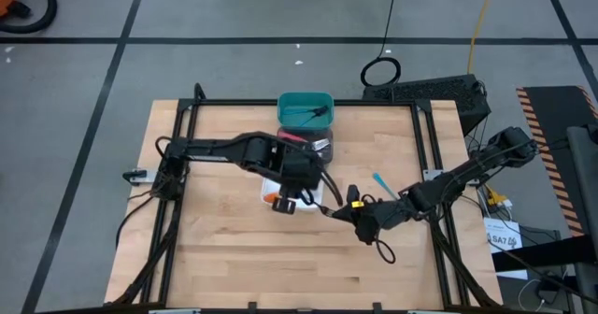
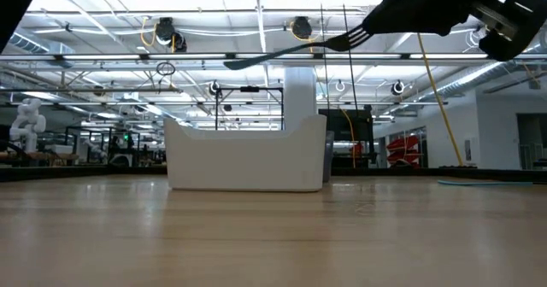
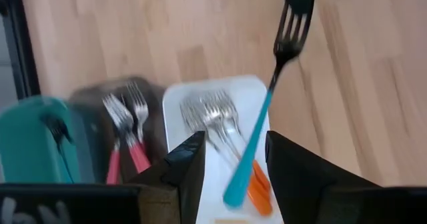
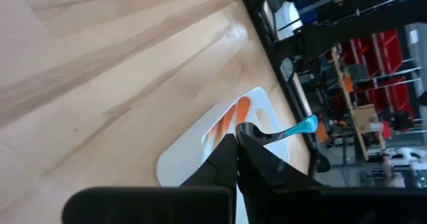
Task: Sort silverware by color (type)
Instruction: Put the left blue fork into the blue bin
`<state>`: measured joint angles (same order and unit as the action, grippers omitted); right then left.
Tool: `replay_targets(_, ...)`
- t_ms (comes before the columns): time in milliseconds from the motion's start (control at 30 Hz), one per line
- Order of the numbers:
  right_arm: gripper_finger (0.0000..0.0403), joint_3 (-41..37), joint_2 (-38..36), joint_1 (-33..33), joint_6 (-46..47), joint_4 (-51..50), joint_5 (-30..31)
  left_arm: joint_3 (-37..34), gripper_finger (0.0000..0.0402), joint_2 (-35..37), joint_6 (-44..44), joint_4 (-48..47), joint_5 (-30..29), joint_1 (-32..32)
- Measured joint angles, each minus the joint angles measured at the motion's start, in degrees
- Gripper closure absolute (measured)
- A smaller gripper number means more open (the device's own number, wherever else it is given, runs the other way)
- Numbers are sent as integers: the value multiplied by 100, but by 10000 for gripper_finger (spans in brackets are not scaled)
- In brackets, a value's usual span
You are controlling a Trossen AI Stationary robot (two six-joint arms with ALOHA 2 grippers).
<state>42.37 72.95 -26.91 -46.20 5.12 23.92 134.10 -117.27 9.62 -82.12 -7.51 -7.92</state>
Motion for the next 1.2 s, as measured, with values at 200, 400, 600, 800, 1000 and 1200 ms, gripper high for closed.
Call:
replay_targets(200,403,0,-4,-57,63,-69,147,0,245,2,-787,-636,-389,137)
replay_targets(400,403,0,-48,83,-705,-85,482,-61,245,228,-1189,-770,-564,-15)
replay_targets(600,403,0,-172,396,-1059,-409,460,-524,245,758,-1092,-758,-698,-151)
replay_targets(800,403,-15,-440,695,-1224,-929,448,-2333,245,1899,-936,546,-905,99)
replay_targets(1000,403,3,-891,1200,-1653,-1015,-187,-5354,245,3654,-464,3049,-569,671)
replay_targets(1200,403,-2,-1104,2068,-2049,-1009,-971,-7923,245,5335,-134,6126,-284,910)
